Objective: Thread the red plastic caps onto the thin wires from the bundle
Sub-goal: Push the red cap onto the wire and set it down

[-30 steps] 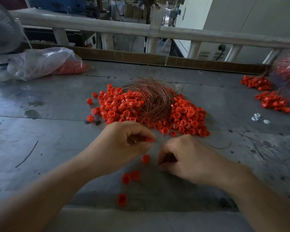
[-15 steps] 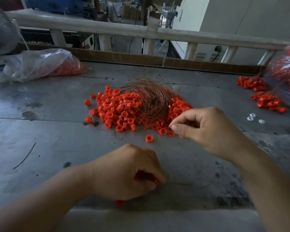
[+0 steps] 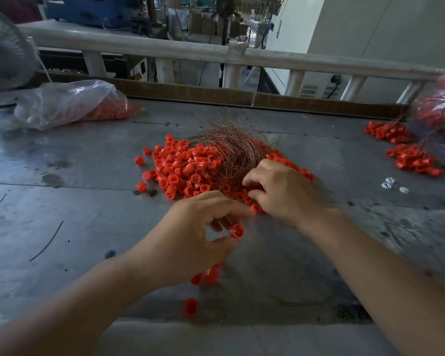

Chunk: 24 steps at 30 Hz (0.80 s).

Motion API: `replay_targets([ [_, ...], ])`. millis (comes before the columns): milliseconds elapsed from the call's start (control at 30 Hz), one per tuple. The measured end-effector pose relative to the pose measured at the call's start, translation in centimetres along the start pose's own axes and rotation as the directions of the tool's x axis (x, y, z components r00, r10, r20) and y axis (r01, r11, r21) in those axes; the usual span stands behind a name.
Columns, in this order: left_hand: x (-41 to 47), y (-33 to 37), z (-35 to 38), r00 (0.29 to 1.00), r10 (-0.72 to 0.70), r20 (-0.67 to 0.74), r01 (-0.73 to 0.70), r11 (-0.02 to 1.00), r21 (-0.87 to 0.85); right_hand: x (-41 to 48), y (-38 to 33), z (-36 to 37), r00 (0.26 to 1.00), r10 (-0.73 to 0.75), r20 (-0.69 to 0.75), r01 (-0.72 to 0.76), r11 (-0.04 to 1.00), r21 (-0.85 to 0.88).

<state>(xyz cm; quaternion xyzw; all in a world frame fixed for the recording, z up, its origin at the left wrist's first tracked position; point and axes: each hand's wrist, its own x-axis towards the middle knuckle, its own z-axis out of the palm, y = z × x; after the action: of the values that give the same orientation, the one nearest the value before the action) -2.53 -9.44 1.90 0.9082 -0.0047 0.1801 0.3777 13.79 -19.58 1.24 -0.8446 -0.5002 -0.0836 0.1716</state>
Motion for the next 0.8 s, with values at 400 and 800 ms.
replay_targets([
  [400,0.3,-0.6,0.0,0.992,-0.112,-0.059,0.108,0.992,-0.067,-0.7,-0.5,-1.9,0.969,-0.016,-0.245,0.085,0.958,0.274],
  [800,0.4,-0.8,-0.5,0.987,-0.127,0.095,0.159,0.794,-0.586,-3.5,-4.8,-3.1,0.877,-0.240,-0.416,0.423,0.798,0.430],
])
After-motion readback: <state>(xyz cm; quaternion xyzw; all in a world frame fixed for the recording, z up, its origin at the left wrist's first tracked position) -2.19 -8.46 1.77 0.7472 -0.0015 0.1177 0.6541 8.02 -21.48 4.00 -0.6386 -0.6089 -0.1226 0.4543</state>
